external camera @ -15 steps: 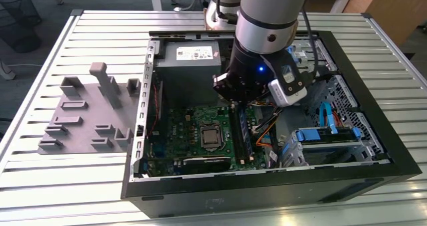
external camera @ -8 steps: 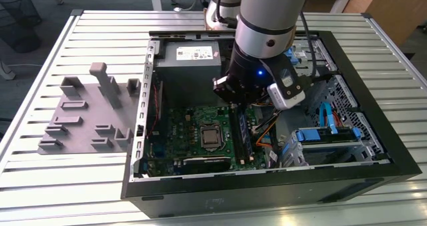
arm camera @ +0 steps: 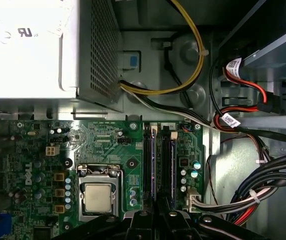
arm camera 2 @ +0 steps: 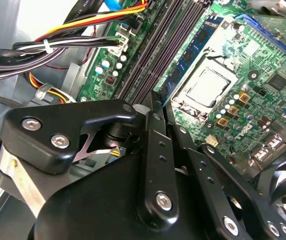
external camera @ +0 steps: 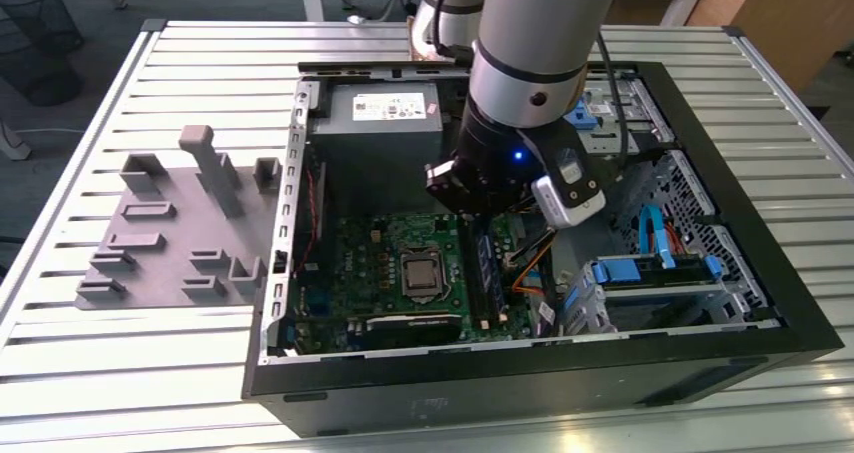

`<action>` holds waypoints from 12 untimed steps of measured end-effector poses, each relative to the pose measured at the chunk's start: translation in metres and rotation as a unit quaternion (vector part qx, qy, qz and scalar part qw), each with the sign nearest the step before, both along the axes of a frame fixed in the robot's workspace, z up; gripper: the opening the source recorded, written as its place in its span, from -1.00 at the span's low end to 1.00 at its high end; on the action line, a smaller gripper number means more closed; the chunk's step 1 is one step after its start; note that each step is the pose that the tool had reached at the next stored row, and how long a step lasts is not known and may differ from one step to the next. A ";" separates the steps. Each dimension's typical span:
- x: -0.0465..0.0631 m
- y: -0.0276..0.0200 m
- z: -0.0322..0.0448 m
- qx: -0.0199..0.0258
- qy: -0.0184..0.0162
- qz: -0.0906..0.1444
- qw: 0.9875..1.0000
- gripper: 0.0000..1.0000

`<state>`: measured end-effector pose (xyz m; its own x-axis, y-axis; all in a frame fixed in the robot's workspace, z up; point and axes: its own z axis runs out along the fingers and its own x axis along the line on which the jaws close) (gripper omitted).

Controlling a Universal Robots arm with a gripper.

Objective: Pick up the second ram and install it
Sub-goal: 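Insert the second ram into the second slot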

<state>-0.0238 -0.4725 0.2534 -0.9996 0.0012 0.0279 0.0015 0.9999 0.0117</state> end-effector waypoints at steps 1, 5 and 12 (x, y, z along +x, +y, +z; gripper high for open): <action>0.000 0.0000 -0.0009 0.000 0.000 0.000 1.000 -0.72; 0.000 -0.0002 -0.0035 0.000 0.001 0.000 1.000 -0.72; 0.000 -0.0003 -0.0064 0.000 0.002 0.000 1.000 -0.72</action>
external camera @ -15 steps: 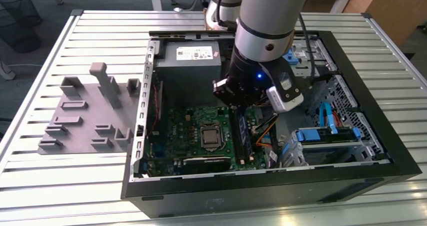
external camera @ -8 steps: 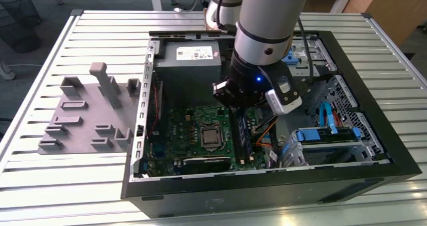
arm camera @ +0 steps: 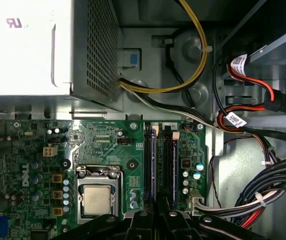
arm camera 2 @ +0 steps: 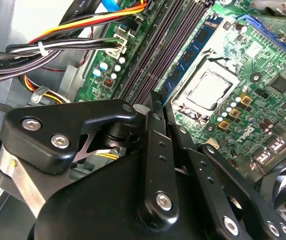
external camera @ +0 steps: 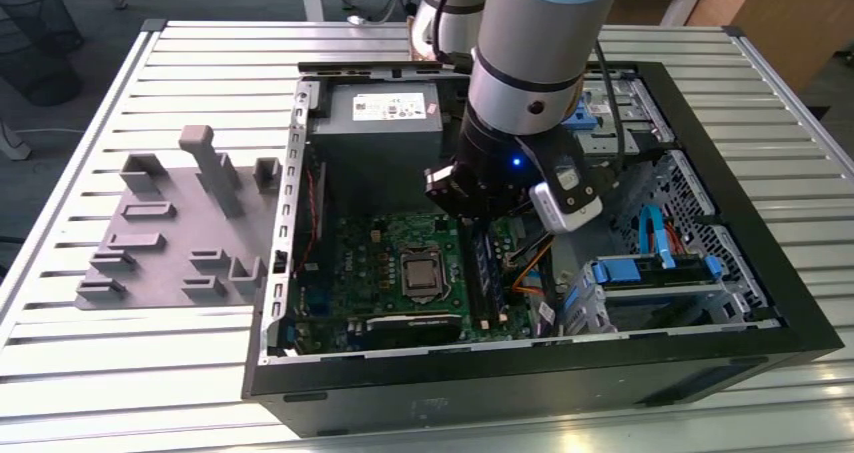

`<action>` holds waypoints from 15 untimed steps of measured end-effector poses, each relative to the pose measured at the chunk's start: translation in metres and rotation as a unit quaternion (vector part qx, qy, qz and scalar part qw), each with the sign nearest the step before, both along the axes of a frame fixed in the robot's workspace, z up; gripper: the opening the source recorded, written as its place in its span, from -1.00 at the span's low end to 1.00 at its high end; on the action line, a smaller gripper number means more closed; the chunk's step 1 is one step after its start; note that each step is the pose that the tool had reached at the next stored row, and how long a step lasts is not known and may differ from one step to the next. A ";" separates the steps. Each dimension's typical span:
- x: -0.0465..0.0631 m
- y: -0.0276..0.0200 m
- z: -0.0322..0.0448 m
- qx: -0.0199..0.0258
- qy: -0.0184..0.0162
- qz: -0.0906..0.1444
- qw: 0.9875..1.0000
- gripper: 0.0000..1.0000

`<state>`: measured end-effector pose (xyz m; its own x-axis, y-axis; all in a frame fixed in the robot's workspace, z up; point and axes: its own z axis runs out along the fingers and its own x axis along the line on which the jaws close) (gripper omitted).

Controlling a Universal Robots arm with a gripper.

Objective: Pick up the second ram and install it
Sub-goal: 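Insert the second ram into the second slot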

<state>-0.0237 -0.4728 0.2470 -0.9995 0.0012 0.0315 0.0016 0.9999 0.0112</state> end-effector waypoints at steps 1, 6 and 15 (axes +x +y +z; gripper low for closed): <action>0.000 0.0000 -0.0001 0.000 0.000 0.000 1.000 -0.72; 0.000 -0.0002 -0.0003 0.000 0.000 0.000 1.000 -0.72; 0.000 -0.0062 -0.0024 0.000 0.000 -0.001 1.000 -0.72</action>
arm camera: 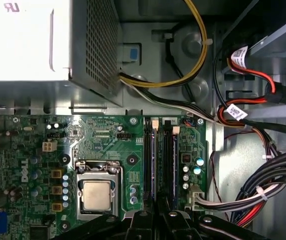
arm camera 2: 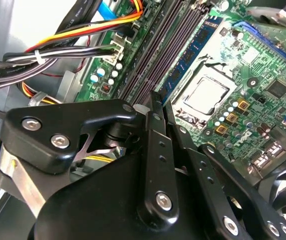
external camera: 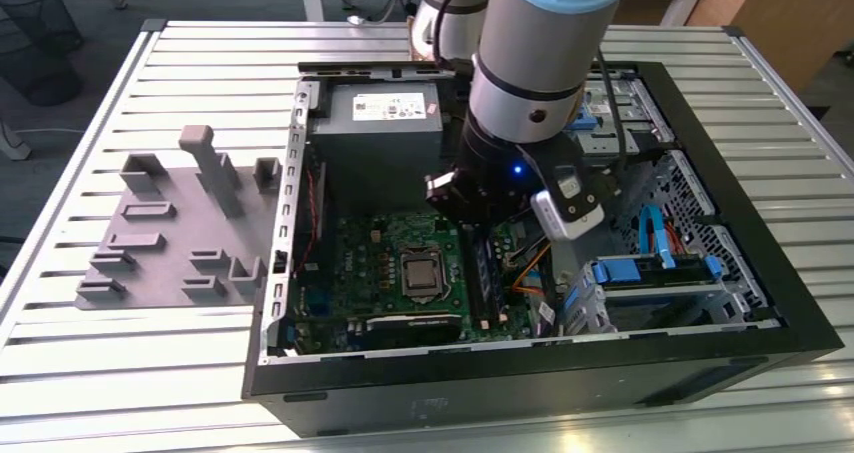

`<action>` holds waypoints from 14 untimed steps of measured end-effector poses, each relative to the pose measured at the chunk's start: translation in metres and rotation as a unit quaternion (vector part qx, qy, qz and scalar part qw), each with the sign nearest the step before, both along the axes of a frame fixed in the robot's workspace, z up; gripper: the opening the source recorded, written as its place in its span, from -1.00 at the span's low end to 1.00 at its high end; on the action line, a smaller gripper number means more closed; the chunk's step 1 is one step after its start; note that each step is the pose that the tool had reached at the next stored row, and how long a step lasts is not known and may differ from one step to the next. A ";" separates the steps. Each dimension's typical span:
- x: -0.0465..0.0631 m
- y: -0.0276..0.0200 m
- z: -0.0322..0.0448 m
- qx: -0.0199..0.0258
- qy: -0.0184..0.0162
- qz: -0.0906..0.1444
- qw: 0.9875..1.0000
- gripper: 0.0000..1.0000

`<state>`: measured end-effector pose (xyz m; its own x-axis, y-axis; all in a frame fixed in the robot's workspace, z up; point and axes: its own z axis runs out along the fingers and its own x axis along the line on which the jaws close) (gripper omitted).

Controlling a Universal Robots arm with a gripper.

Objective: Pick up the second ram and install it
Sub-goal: 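Insert the second ram into the second slot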

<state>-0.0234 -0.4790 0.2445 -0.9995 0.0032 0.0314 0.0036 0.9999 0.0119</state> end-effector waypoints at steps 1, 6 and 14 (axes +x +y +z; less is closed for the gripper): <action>0.000 -0.0005 -0.0007 0.000 0.000 0.000 1.000 -0.72; 0.002 -0.0022 -0.0035 0.001 0.000 -0.001 1.000 -0.72; 0.004 -0.0052 -0.0062 0.001 0.000 -0.004 1.000 -0.72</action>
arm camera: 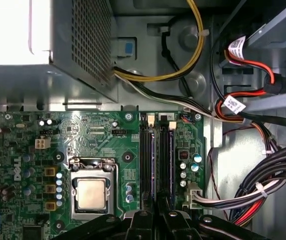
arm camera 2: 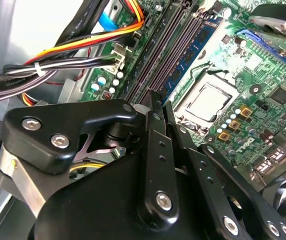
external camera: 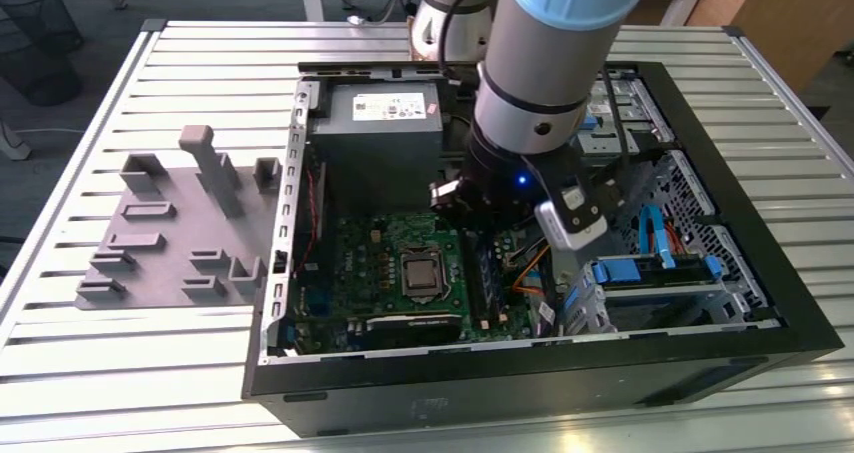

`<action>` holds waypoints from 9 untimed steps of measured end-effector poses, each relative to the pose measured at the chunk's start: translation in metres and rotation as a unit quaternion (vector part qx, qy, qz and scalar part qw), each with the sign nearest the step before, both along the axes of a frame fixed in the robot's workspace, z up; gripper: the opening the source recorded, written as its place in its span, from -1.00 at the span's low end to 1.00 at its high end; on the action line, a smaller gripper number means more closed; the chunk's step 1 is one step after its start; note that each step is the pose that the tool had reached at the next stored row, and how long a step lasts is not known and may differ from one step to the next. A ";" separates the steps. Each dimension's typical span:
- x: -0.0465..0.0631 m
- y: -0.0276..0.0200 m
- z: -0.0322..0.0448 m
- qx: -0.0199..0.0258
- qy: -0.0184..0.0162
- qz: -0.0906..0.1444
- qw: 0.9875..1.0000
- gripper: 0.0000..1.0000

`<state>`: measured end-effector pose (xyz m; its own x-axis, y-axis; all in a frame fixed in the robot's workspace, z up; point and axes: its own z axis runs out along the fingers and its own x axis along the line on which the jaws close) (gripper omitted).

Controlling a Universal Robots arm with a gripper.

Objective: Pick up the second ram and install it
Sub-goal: 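Insert the second ram into the second slot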

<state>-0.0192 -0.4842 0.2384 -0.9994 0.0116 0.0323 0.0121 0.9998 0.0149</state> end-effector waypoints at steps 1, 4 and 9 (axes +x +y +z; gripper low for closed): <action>0.000 -0.0003 -0.0004 0.000 0.000 -0.001 1.000 -0.72; 0.001 -0.0011 -0.0016 0.000 0.000 -0.005 1.000 -0.72; 0.001 -0.0026 -0.0041 0.000 0.000 -0.007 1.000 -0.72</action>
